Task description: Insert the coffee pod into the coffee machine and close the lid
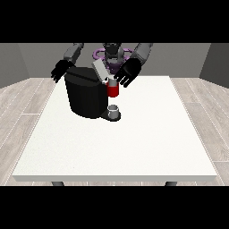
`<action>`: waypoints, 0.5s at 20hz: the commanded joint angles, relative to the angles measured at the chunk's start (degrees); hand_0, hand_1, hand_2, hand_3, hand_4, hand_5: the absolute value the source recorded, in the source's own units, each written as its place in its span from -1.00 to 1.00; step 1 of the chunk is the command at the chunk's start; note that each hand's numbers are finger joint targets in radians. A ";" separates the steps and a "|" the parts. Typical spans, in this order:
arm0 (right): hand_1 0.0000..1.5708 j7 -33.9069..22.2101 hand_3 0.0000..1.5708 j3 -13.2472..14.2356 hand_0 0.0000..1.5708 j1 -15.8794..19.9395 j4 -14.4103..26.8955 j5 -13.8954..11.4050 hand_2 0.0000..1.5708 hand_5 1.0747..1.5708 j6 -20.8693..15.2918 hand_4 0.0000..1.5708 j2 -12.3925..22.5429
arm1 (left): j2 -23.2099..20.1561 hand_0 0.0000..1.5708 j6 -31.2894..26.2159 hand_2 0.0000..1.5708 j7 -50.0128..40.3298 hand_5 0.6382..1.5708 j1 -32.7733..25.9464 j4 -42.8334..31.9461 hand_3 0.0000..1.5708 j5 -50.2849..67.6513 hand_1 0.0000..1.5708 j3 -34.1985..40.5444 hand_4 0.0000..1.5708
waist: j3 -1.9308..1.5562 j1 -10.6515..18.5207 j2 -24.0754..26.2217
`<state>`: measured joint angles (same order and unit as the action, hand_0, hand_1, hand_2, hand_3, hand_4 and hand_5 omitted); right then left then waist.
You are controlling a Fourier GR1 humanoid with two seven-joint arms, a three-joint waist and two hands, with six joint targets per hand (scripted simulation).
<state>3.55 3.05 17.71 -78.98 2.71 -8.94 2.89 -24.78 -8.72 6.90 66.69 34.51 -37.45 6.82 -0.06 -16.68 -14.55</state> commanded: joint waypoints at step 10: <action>-1.00 0.32 -1.00 -0.54 -1.00 1.50 0.91 -1.50 -1.00 1.00 -2.51 -0.45 -1.43 | 0.39 0.35 0.93 0.43 1.73 1.00 0.33 0.60 0.22 -2.64 0.35 -1.59 -0.53 | 0.06 1.64 -0.92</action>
<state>4.37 3.13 18.31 -78.22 2.24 -9.78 2.45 -24.95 -8.41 7.50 67.45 34.88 -39.23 5.96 -0.03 -16.11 -15.29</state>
